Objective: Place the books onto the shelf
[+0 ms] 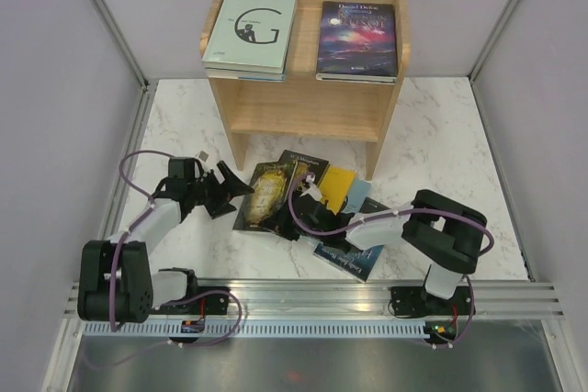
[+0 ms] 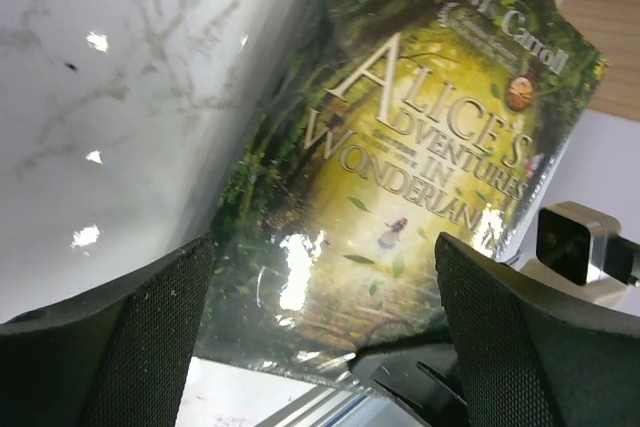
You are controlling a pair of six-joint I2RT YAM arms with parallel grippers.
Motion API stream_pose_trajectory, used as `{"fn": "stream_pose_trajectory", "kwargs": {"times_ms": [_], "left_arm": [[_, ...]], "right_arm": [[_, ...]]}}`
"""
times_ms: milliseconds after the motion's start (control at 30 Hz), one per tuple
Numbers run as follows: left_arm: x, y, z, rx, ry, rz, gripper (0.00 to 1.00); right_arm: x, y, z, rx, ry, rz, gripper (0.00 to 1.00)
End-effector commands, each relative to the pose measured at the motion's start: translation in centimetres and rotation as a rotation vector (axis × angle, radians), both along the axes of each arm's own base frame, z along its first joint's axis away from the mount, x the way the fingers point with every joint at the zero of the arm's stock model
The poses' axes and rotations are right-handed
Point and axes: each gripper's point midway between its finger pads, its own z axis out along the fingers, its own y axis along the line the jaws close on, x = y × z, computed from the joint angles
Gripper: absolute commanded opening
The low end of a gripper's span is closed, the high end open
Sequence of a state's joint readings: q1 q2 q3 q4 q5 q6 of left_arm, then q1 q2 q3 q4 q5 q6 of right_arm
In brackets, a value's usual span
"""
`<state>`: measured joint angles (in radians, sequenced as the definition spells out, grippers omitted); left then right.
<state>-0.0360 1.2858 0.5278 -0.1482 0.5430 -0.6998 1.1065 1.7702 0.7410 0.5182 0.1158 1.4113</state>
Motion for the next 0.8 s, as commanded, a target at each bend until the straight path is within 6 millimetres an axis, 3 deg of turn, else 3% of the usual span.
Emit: {"fn": "stream_pose_trajectory", "kwargs": {"times_ms": [0,100,133,200,300,400,600,733,767], "left_arm": [[-1.3,-0.8,3.4,-0.045,-0.056,-0.035,0.93],[-1.7,-0.7,5.6,-0.041,-0.137,-0.034,0.93],[-1.8,-0.8,7.2,-0.048,-0.206,-0.037,0.94],[-2.4,-1.1,8.6,-0.081,-0.262,-0.040,0.95],[-3.1,-1.5,11.0,-0.121,-0.367,-0.052,0.95],[-3.7,-2.2,13.7,-0.178,-0.466,-0.073,0.96],[-5.7,-3.7,19.4,-0.326,-0.668,-0.163,0.97],[-7.2,-4.5,21.0,-0.410,-0.724,-0.231,0.95],[-7.4,-4.6,20.9,-0.419,-0.716,-0.239,0.93]], "right_arm": [[0.0,-0.7,4.2,0.000,-0.110,-0.005,0.00],[-0.7,-1.9,6.3,-0.032,-0.145,0.003,0.00],[-1.2,-2.2,8.7,0.002,-0.175,0.008,0.00],[-1.7,-2.9,10.3,0.016,-0.187,0.014,0.00],[-3.0,-3.5,15.4,0.116,-0.224,0.049,0.00],[-4.8,-3.5,18.4,0.196,-0.237,0.118,0.00],[-7.0,-3.9,21.5,0.357,-0.238,0.184,0.00],[-8.0,-3.7,22.9,0.434,-0.255,0.221,0.00],[-8.7,-3.7,24.3,0.500,-0.280,0.251,0.00]]}}
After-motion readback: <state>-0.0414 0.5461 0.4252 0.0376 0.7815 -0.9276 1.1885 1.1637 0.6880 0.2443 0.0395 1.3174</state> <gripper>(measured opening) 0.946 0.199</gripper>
